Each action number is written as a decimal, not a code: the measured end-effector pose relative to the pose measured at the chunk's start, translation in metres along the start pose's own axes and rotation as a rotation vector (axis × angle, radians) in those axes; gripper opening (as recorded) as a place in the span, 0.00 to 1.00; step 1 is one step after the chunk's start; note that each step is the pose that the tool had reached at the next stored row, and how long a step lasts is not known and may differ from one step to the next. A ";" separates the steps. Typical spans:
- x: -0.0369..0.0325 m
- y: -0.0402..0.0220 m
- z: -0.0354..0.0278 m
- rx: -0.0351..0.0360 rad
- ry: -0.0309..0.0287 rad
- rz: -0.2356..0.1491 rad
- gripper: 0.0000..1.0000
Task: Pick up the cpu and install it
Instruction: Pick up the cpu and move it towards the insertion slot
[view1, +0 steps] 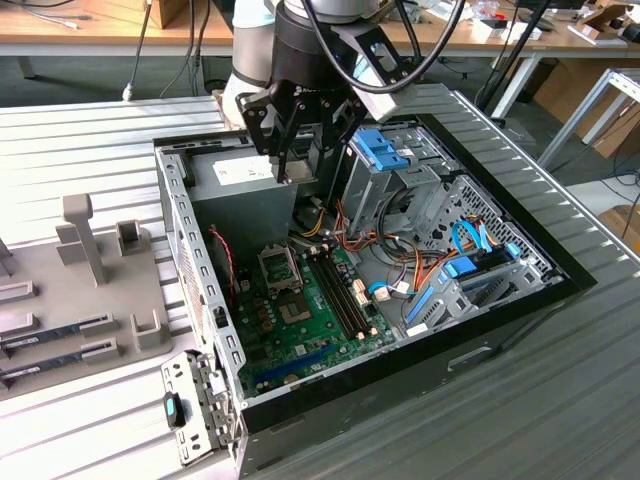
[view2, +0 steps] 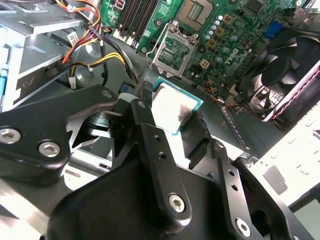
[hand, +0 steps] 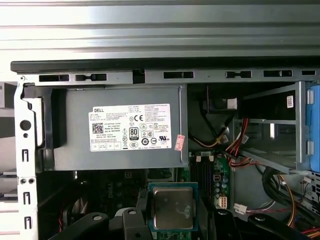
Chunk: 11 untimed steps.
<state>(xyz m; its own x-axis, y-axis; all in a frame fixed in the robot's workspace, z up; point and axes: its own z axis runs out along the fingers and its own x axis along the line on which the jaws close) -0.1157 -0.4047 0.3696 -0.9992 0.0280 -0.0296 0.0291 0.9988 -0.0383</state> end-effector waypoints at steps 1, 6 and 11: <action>0.0000 -0.0008 0.0004 0.0000 0.0000 0.000 0.47; -0.0002 -0.0034 0.0021 0.0001 0.0001 0.000 0.47; -0.0004 -0.0047 0.0034 0.0001 0.0001 0.000 0.47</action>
<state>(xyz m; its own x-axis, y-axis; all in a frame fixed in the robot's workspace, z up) -0.1154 -0.4095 0.3664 -0.9992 0.0280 -0.0296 0.0291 0.9988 -0.0384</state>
